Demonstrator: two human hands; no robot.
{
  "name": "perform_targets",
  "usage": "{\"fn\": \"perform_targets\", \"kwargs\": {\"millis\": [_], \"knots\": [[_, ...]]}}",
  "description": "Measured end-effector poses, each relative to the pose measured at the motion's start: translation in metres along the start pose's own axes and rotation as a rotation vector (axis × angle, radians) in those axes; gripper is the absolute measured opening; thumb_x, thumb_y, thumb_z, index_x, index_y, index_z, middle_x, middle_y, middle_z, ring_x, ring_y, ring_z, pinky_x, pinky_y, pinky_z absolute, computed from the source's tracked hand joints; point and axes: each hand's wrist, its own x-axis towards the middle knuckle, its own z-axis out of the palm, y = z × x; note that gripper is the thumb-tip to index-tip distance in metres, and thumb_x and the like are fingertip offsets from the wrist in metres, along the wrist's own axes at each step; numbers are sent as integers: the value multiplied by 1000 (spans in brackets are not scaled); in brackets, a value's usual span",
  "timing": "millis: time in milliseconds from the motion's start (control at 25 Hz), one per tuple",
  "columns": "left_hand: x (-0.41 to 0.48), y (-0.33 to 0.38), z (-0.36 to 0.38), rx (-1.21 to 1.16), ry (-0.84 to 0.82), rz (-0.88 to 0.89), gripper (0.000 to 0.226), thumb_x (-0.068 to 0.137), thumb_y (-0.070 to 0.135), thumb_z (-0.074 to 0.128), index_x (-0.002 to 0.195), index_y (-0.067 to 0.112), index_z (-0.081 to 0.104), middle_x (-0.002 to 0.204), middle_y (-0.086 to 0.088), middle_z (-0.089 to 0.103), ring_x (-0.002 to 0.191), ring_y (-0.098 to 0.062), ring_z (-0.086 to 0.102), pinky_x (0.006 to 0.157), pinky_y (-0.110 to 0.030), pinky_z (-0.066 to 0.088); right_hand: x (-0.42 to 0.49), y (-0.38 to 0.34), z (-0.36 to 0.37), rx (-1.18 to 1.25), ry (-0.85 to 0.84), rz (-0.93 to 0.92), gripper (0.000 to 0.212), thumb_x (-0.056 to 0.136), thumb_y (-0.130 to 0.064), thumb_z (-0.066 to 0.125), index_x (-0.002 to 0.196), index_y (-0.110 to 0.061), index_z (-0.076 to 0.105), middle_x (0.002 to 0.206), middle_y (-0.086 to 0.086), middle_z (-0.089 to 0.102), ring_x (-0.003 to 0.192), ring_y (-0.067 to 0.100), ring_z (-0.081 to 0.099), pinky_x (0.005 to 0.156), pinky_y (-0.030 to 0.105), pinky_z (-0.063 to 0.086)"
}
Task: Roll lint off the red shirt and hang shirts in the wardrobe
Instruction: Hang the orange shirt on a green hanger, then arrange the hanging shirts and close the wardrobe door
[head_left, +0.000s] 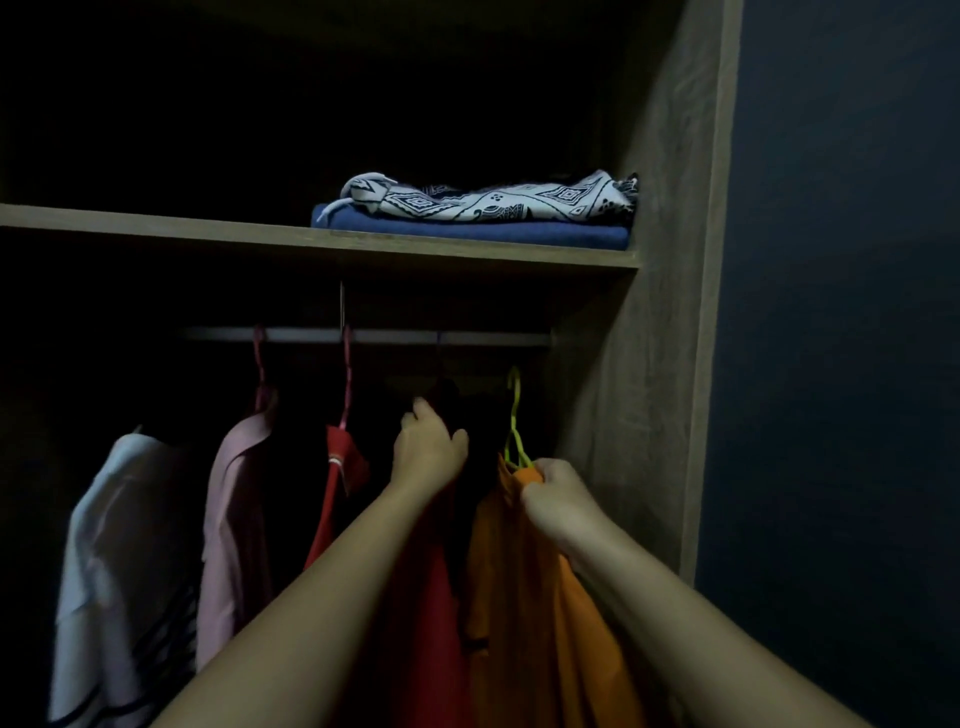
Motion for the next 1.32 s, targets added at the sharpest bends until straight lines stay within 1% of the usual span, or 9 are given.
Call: {"fn": "perform_targets", "kwargs": {"millis": [160, 320, 440, 520, 720, 1000, 1160, 1240, 1320], "knots": [[15, -15, 7, 55, 46, -156, 43, 94, 7, 37, 135, -3, 30, 130, -28, 47, 120, -44, 46, 97, -45, 39, 29, -14, -2, -16, 3, -92, 22, 81, -4, 42, 93, -13, 58, 82, 11, 58, 62, 20, 52, 55, 26, 38], [12, -17, 16, 123, 2, -78, 31, 95, 12, 38, 122, -2, 45, 120, -24, 55, 112, -40, 53, 89, -41, 44, 57, -33, 6, -69, 31, -140, 22, 80, -8, 41, 93, -13, 58, 86, 7, 59, 81, 25, 60, 65, 32, 46], [16, -12, 18, 94, -54, -62, 33, 93, 16, 41, 121, -1, 46, 121, -24, 55, 112, -41, 53, 89, -38, 44, 74, -48, 14, -184, 62, -190, 38, 77, -12, 40, 112, -10, 55, 113, 14, 59, 112, 35, 53, 93, 43, 47], [18, -12, 16, 95, -68, -54, 35, 93, 17, 42, 122, -1, 46, 121, -24, 55, 112, -41, 53, 90, -38, 44, 84, -56, 15, -222, 97, -196, 40, 80, -10, 40, 117, -8, 55, 121, 16, 57, 117, 37, 49, 100, 44, 44], [13, -11, 8, 92, -75, -35, 36, 92, 19, 42, 122, -1, 46, 123, -24, 53, 113, -42, 52, 92, -38, 43, 94, -53, 12, -288, 98, -140, 32, 83, -10, 40, 110, -5, 57, 116, 18, 58, 113, 38, 51, 96, 44, 45], [7, -11, -3, 86, -30, -111, 44, 91, 13, 42, 132, -3, 36, 130, -27, 48, 118, -44, 48, 96, -41, 40, 85, -36, 1, -345, 29, -76, 40, 86, -5, 40, 125, -3, 48, 132, 20, 47, 121, 36, 45, 95, 34, 40], [-5, -9, -1, 92, -62, -71, 54, 93, 16, 42, 141, 1, 25, 130, -27, 48, 119, -43, 49, 98, -42, 40, 76, -36, -10, -392, 26, -103, 17, 86, -5, 43, 101, -6, 52, 103, 14, 54, 110, 35, 54, 74, 28, 37], [-13, -6, -2, 91, -66, -20, 56, 97, 23, 39, 145, 3, 19, 132, -27, 47, 120, -42, 47, 99, -42, 39, 68, -37, -10, -494, -15, -145, 41, 89, -9, 44, 129, 1, 41, 128, 20, 48, 125, 35, 45, 89, 32, 41], [-19, -8, -10, 80, 20, 104, 54, 99, 25, 33, 145, 1, 20, 136, -27, 45, 123, -42, 45, 100, -42, 37, 50, -32, -7, -585, 11, -264, 61, 94, -15, 40, 147, -1, 13, 154, 18, 20, 142, 30, 21, 112, 32, 24]]}}
